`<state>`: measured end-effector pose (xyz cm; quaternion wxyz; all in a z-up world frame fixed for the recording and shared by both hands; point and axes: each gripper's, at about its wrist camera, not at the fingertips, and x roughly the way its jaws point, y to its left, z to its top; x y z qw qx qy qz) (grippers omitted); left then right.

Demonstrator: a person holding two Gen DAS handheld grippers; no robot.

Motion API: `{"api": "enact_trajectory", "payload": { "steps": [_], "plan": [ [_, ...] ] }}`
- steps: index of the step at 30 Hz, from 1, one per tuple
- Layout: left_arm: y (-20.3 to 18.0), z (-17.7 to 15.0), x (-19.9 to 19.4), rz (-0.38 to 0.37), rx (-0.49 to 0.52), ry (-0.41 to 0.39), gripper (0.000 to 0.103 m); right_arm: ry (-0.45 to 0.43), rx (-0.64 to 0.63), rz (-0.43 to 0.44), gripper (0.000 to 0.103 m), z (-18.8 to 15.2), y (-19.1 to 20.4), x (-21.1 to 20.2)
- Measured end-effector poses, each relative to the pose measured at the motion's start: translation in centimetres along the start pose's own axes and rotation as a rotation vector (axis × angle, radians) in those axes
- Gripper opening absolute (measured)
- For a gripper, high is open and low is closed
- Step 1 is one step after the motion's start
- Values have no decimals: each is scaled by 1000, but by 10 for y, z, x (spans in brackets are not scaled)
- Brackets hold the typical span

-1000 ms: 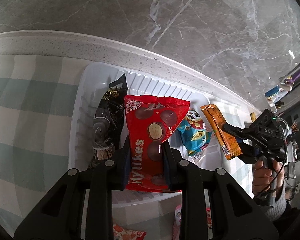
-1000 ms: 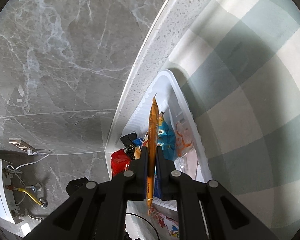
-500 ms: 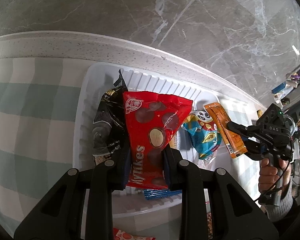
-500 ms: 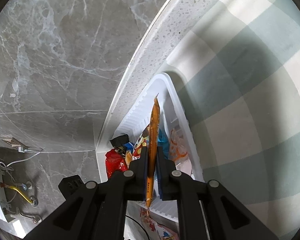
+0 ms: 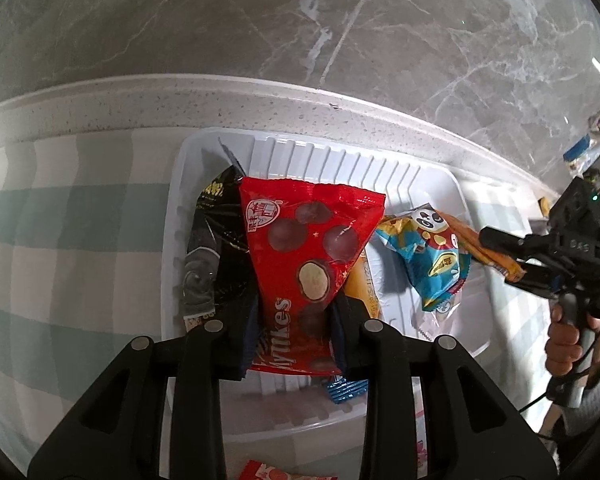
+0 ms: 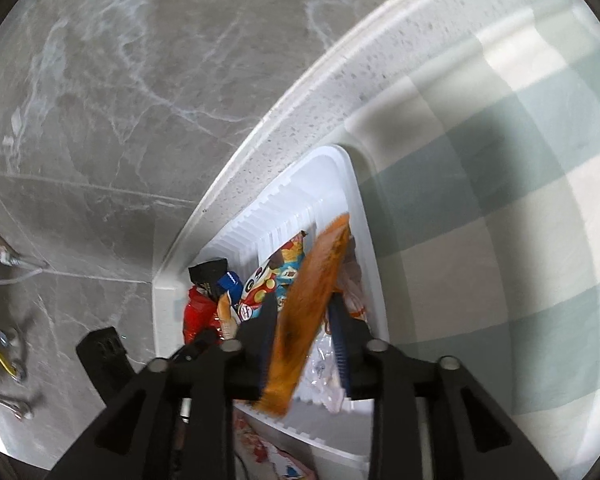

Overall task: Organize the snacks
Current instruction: 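Release the red bag into the tray with the left tool while the right tool drops the orange bar, then grasp the gold wafer packet with the left tool while the right tool grasps the white-red packet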

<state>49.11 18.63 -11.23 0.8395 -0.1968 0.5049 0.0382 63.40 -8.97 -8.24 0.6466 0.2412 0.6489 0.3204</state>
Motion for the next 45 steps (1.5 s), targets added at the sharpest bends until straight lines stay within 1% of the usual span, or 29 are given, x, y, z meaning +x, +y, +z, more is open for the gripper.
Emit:
{"api": "enact_trajectory", "payload": {
  "steps": [2,4,5,6,9,15,19,21,25,28,31,39,45],
  "plan": [
    [-4,0,-3,16,15,-4,30,-10,-31,-18,40,-1,5,-3],
    [-7,0,-7,20,24,-15,33,-18,-56,-31,43,-2,8,-6],
    [-8,0,-10,20,26,-24,43,-22,-67,-37,44,-3,11,-7],
    [-9,1,-14,16,25,-35,49,-27,-77,-42,46,-4,13,-8],
    [-12,4,-25,10,27,-56,49,-37,-88,-47,49,-7,16,-10],
    [-13,8,-48,14,33,-94,49,-45,-98,-41,50,-15,19,-19],
    [-15,2,-65,9,32,-111,49,-54,-98,-37,50,-21,22,-25],
    [-11,-5,-75,1,30,-116,49,-59,-92,-32,50,-25,22,-29],
    [-17,-18,-87,-16,20,-127,49,-67,-90,-19,50,-34,23,-40],
    [-21,-30,-98,-23,14,-133,49,-73,-91,-3,55,-43,25,-50],
    [-23,-45,-111,-30,8,-141,50,-80,-99,12,55,-55,28,-61],
    [-29,-89,-134,-32,16,-140,51,-74,-118,41,55,-90,34,-83],
    [-36,-131,-145,-36,38,-117,51,-49,-141,57,56,-122,35,-94]
  ]
}}
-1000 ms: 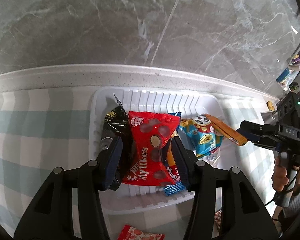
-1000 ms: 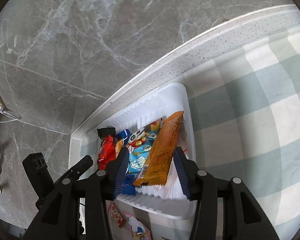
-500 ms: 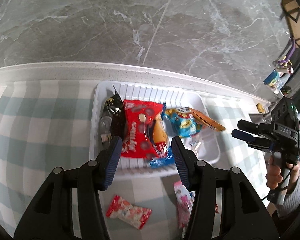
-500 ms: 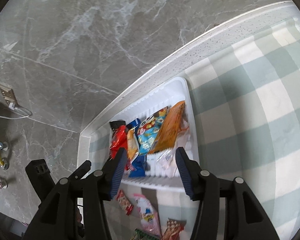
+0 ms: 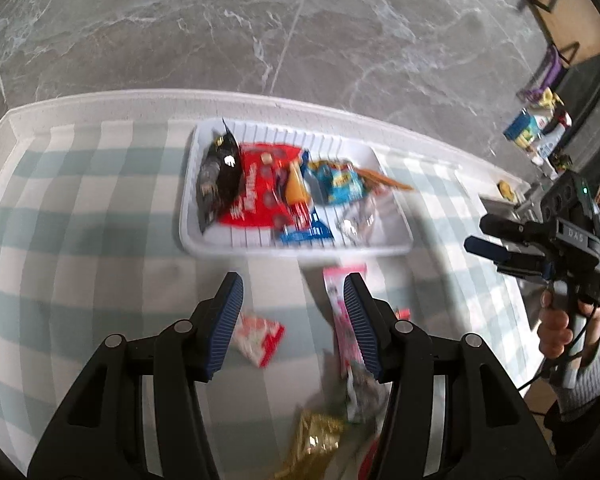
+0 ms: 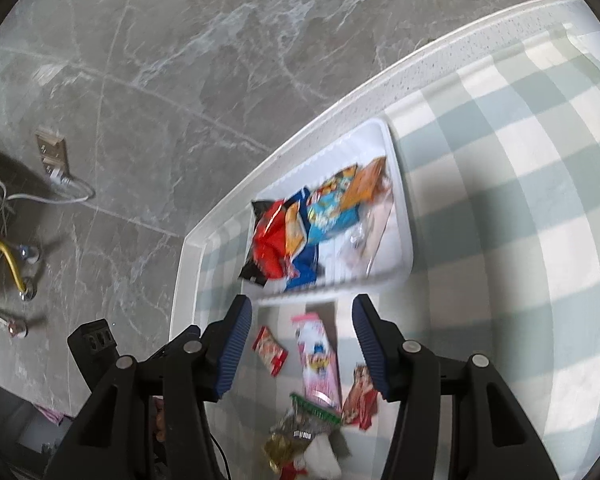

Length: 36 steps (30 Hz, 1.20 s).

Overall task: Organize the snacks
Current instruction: 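Grasp the gold wafer packet with the left tool while the right tool grasps the white-red packet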

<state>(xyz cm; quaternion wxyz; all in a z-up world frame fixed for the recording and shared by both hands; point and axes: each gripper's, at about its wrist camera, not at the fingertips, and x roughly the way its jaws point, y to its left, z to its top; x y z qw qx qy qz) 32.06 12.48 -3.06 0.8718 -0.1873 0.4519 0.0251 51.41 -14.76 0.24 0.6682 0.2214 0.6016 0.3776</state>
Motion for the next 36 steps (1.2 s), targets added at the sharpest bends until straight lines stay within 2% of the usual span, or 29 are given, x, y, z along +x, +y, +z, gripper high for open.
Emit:
{"api": "enact_trajectory", "payload": {
  "steps": [11,19,27,36],
  "plan": [
    [-19,-74,-3,-24,56,105,51,143,11,14,61,-70,-5,11],
    [-30,-119,10,-15,125,213,51,289,97,49,63,-122,-20,34],
    [-29,-141,25,-6,159,273,51,420,150,59,67,-166,-21,60],
    [-34,-149,41,35,229,298,51,452,141,59,67,-177,-11,79]
  ]
}}
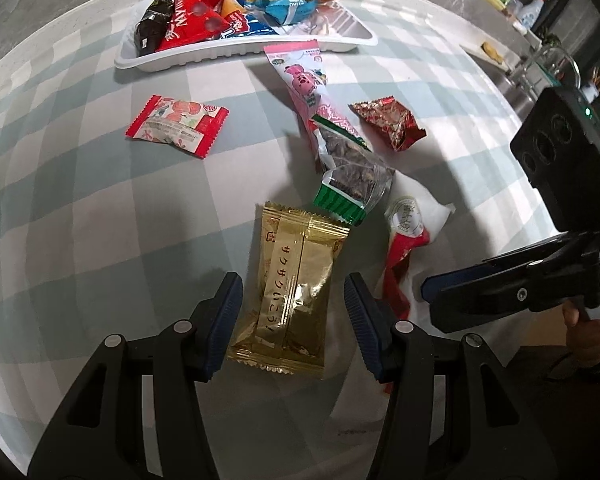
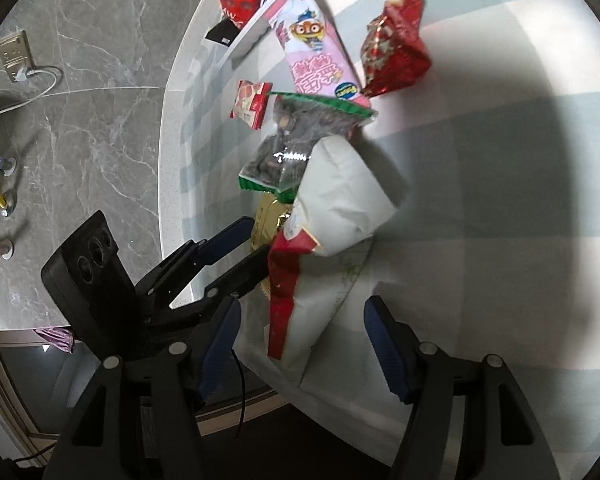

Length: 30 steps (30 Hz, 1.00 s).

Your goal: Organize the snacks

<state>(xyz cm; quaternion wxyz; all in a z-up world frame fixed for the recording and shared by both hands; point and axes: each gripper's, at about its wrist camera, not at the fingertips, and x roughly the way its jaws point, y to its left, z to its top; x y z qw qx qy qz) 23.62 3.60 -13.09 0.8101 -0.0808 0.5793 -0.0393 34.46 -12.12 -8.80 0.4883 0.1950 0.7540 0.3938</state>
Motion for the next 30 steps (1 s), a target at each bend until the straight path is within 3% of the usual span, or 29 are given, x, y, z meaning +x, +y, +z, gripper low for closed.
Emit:
{"api": "enact_trajectory", "payload": {
  "steps": [9,15,22,26,30],
  "plan": [
    [-4,-2,10,30,55,14,51,-13,84,29,65,5,-4,11],
    [-8,-2,12,41,99,7,51,-24,115,9,49,6,-7,12],
    [-12,-1,15,40,143,-7,48,-31,105,-7,43,5,-8,10],
    [-14,-3,13,4,155,-22,32,-28,94,5,41,5,-10,11],
    [-16,-4,13,0,154,-34,30,-28,81,16,38,5,-9,9]
  ]
}}
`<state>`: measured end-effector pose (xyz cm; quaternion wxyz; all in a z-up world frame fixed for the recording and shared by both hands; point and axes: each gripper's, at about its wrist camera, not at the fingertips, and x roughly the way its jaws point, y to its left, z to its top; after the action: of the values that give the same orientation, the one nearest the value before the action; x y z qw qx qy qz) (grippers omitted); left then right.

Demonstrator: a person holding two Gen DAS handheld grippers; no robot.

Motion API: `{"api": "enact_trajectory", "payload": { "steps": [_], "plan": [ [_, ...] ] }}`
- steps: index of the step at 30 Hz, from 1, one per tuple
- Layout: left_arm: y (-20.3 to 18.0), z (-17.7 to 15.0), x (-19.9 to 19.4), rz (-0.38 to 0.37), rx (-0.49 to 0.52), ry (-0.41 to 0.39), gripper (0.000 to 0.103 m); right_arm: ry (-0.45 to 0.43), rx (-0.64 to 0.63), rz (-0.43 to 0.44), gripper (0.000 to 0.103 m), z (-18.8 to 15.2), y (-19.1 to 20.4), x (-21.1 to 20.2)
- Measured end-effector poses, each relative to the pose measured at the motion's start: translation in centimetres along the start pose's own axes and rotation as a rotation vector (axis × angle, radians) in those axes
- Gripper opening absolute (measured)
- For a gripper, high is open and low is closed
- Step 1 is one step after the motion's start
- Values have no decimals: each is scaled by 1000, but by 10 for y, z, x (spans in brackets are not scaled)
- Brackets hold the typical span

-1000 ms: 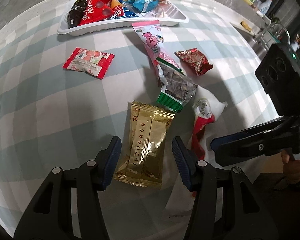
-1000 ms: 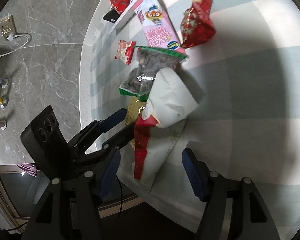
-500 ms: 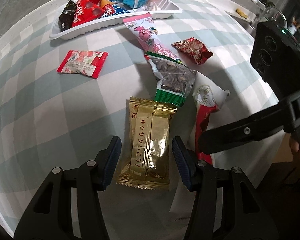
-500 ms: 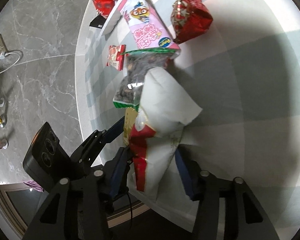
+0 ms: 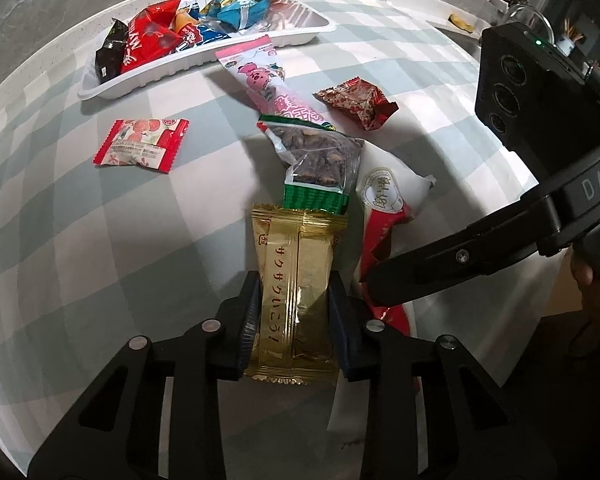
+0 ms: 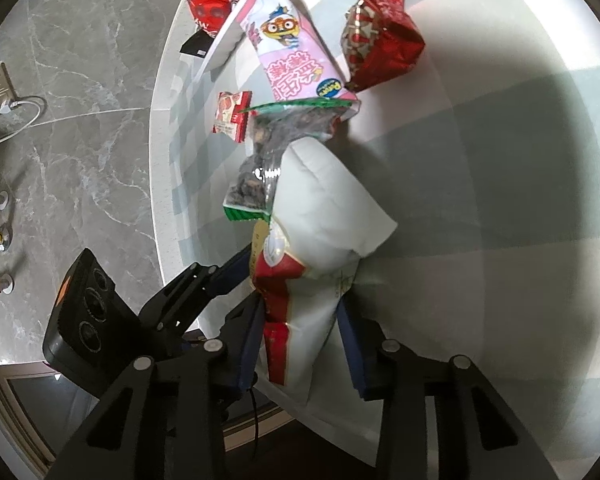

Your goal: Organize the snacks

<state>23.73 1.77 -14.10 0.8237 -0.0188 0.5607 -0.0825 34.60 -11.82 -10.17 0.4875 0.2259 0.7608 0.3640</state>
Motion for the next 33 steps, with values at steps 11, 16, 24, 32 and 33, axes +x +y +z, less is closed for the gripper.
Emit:
{"api": "enact_trajectory", "payload": {
  "steps": [11,16,24,32,33],
  "plan": [
    [16,-3,-13,-56,-90,-28,29,-19,-7,33,33,0,-7,-20],
    [23,-6,-26,-69,-126,-49,29,-37,-5,41,32,-1,-10,-33],
    [34,-10,-51,-63,-171,-89,29,-64,-17,55,30,3,-5,-48],
    [42,-3,-65,-51,-191,-120,29,-70,-62,47,10,11,6,-56],
    [42,-2,-65,-48,-191,-119,29,-69,-70,25,10,12,7,-56]
  ]
}}
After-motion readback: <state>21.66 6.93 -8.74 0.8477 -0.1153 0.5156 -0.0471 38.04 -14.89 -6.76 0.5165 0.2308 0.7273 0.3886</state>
